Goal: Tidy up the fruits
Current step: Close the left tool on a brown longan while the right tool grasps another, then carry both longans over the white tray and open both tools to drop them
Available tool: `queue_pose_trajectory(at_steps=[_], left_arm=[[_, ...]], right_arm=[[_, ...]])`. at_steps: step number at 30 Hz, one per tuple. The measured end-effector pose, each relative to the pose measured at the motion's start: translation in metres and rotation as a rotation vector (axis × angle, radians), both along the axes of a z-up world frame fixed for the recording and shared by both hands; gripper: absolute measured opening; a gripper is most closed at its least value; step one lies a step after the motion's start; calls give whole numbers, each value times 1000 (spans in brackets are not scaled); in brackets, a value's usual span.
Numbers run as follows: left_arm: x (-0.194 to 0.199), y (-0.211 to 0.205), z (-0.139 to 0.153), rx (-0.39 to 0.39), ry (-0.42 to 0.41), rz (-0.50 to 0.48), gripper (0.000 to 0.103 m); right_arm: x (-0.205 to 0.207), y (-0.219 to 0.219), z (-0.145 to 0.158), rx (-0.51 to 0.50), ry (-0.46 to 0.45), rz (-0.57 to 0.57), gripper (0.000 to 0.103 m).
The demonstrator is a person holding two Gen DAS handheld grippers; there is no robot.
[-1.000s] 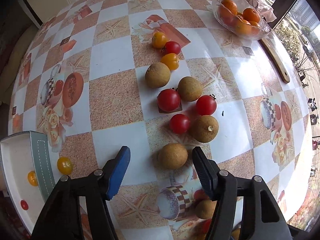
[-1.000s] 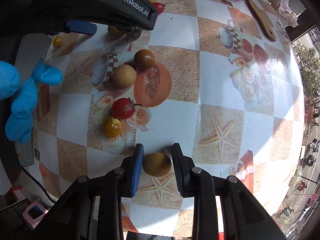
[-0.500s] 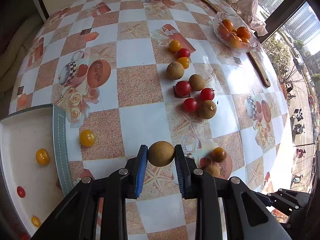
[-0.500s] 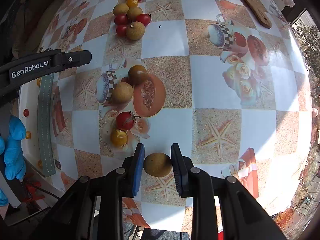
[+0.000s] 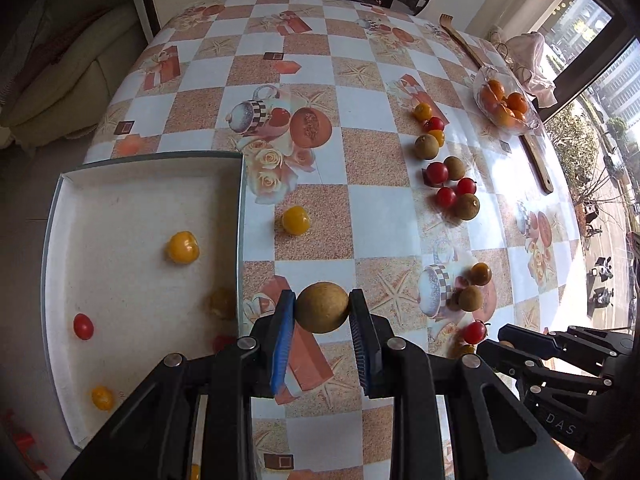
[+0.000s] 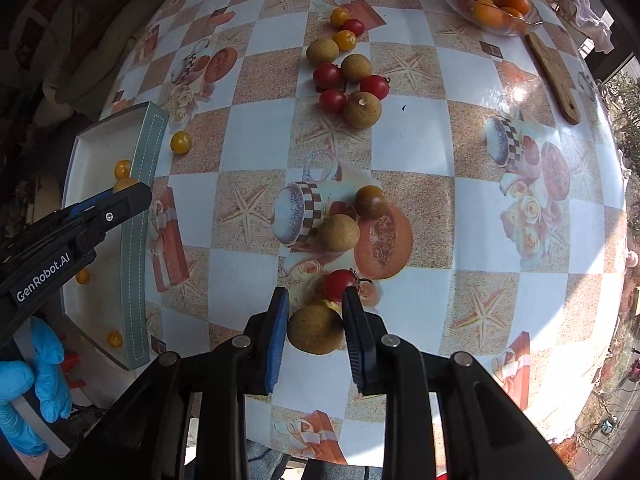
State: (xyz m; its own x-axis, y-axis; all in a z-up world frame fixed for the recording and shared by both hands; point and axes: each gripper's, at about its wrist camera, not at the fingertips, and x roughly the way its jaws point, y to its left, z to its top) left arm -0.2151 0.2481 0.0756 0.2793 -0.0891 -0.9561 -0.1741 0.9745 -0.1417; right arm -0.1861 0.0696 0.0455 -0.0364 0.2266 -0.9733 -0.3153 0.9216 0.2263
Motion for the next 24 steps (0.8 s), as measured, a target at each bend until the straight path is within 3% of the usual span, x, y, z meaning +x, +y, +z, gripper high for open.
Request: queue_pose_trajectory(at_steps=[11, 24], left_arm=[[-57, 75, 2, 27, 1, 176, 29], [-88, 126, -35, 55, 66, 283, 29]], right_arm=[[1, 83, 22, 46, -5, 124, 30], [19, 191, 23, 106, -11, 247, 30]])
